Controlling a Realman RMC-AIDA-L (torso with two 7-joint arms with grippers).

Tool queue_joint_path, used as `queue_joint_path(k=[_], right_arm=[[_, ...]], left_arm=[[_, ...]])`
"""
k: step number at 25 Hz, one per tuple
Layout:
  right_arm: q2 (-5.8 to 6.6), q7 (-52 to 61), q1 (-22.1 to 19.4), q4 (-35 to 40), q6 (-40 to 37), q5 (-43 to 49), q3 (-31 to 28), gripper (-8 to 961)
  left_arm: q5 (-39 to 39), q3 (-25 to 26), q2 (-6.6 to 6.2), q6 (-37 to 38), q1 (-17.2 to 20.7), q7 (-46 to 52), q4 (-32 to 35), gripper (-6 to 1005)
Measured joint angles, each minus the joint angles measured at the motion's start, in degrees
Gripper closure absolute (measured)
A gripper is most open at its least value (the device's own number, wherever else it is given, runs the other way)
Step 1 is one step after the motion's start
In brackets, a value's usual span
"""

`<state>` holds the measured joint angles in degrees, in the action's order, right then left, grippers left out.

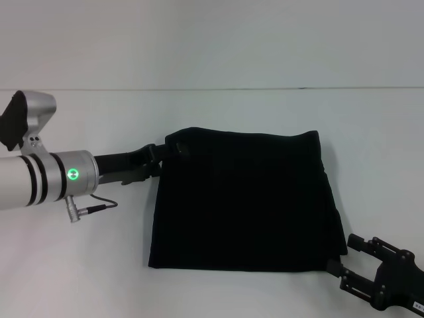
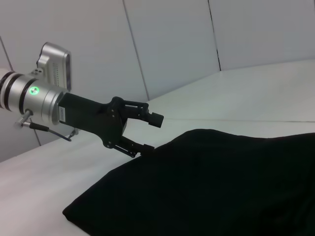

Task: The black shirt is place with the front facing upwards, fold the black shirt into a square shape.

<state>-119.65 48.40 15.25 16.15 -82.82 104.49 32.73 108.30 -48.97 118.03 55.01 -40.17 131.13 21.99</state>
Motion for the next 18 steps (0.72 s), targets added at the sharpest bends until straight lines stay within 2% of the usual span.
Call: queue_joint_path(k=[8, 18], right_arm=[[-0.01, 0.0, 0.3, 0.0, -0.3, -0.2, 0.0, 207], [0.03, 0.2, 0.5, 0.0, -0.4, -0.2, 0.0, 208]], left_arm=[[0.1, -2.0, 0.45, -2.8, -0.2, 0.0, 0.0, 172], [0.0, -1.7, 0.5, -3.4, 0.2, 0.1, 0.1, 188]])
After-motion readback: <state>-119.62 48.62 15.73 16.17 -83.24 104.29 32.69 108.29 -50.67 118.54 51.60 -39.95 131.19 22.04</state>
